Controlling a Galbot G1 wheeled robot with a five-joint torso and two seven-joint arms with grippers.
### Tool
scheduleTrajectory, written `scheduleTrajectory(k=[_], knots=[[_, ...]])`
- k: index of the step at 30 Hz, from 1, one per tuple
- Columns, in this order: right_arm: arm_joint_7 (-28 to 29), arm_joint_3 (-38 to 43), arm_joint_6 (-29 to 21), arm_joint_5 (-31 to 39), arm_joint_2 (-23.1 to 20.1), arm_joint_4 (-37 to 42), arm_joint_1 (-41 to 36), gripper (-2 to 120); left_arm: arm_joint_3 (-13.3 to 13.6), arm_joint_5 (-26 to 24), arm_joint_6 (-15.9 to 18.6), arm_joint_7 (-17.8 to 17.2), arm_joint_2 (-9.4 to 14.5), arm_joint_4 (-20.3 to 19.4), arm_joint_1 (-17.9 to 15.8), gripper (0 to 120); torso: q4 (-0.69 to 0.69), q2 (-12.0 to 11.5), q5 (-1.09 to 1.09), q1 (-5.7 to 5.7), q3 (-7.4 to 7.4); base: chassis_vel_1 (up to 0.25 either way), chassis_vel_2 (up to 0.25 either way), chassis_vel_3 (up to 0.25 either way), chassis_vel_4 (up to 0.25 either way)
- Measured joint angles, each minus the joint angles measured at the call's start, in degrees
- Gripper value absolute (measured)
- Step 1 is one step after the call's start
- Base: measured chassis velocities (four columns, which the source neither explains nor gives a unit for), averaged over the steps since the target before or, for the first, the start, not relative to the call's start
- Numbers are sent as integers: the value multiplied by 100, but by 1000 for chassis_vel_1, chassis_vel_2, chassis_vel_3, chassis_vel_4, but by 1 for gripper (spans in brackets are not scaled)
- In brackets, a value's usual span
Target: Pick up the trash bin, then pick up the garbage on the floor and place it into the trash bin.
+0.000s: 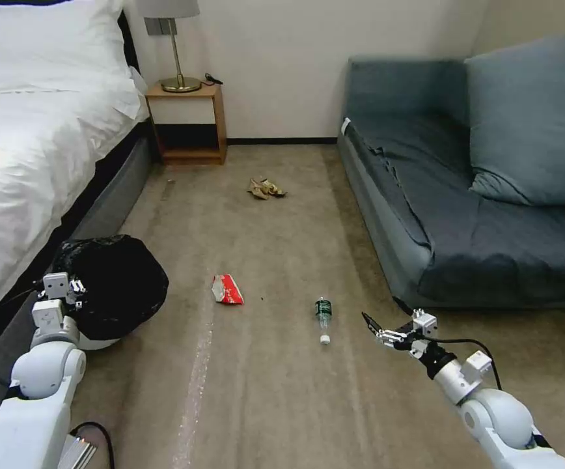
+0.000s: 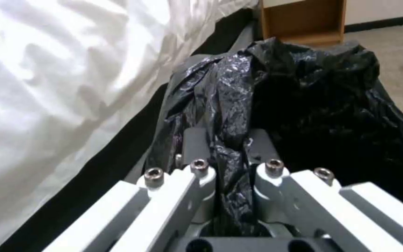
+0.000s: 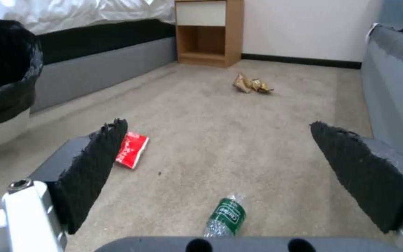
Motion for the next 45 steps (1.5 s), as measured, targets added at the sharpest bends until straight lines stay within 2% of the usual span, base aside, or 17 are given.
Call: scheduleTrajectory(k=[28,45], knots=[[21,-59,10,-155,143,-42,-56,100,-96,-34,-52,63,11,-68,118,5,0,0,0,0,0,-70,62,68,-64],[10,-101,27,-180,184,-165,-15,100,-73,7,-120,106,-12,72,46,5,0,0,0,0,0,-72,64,73,-70]])
